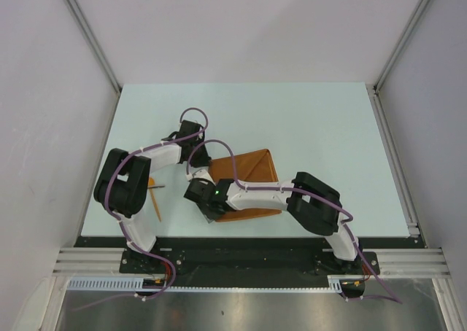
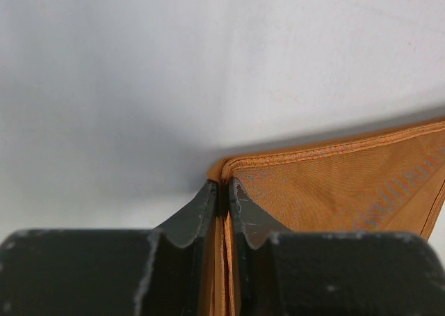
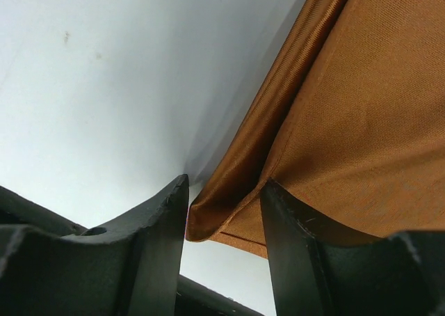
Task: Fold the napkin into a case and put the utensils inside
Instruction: Pick up the upper triangle-folded napkin from the center of the board, then turn over the upper triangle folded napkin at the center of the board.
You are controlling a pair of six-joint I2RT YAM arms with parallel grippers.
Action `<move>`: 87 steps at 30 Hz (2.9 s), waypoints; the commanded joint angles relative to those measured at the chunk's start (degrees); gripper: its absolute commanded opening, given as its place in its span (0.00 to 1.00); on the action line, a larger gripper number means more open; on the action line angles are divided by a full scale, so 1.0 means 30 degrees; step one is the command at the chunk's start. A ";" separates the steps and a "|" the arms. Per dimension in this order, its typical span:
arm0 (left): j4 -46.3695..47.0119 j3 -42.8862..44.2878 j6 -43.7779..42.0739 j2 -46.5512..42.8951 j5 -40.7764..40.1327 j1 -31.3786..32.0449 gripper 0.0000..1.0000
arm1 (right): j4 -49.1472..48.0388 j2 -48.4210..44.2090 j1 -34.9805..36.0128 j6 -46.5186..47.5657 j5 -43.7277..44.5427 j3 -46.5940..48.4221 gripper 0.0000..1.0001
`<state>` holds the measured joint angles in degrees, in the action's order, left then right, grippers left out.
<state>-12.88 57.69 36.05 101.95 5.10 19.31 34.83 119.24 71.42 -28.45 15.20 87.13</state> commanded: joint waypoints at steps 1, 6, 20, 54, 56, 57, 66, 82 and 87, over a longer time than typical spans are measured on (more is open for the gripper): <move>0.0516 -0.0158 0.0287 0.0147 -0.0119 0.0126 0.16 | 0.0578 0.0828 0.0247 0.0311 -0.0380 -0.0565 0.51; 0.0574 -0.0187 0.0346 0.0206 -0.0090 0.0126 0.16 | 0.1483 0.1356 0.0247 0.0284 0.0673 -0.0772 0.46; 0.0575 -0.0071 0.0551 -0.0028 -0.0061 0.0096 0.01 | 0.2396 0.1154 0.0891 0.0631 0.3606 0.0106 0.00; -0.2386 0.2210 0.0373 -1.3914 -0.0530 -0.4913 0.00 | -0.5274 -0.2945 0.0103 0.0843 -1.1297 0.7173 0.00; -0.2094 0.2594 0.0580 -1.3567 -0.0296 -0.4651 0.00 | -0.8113 -0.4642 -0.0249 -0.0034 -1.2007 0.4016 0.00; -0.1599 0.2712 0.0551 -1.3303 -0.0353 -0.4418 0.00 | -0.9196 -0.5229 -0.0744 -0.0938 -1.2794 0.2785 0.00; 0.3526 0.1423 0.0757 -0.5993 -0.1643 0.1025 0.00 | -2.0712 -0.8837 -0.4526 -0.6510 -1.5992 -1.2205 0.00; 0.9009 0.6814 0.1136 0.4393 -0.2082 0.5984 0.00 | -1.9139 -1.3204 -1.1439 -0.5665 -1.6930 -2.1424 0.00; 0.9072 0.8335 0.0758 0.5856 -0.2141 0.6599 0.00 | -1.8819 -1.3818 -1.3225 -0.5021 -1.7284 -2.2656 0.00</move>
<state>5.58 75.96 38.94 117.10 3.20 39.35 -25.93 80.34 33.50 -45.76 -27.97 21.89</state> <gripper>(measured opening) 0.008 0.019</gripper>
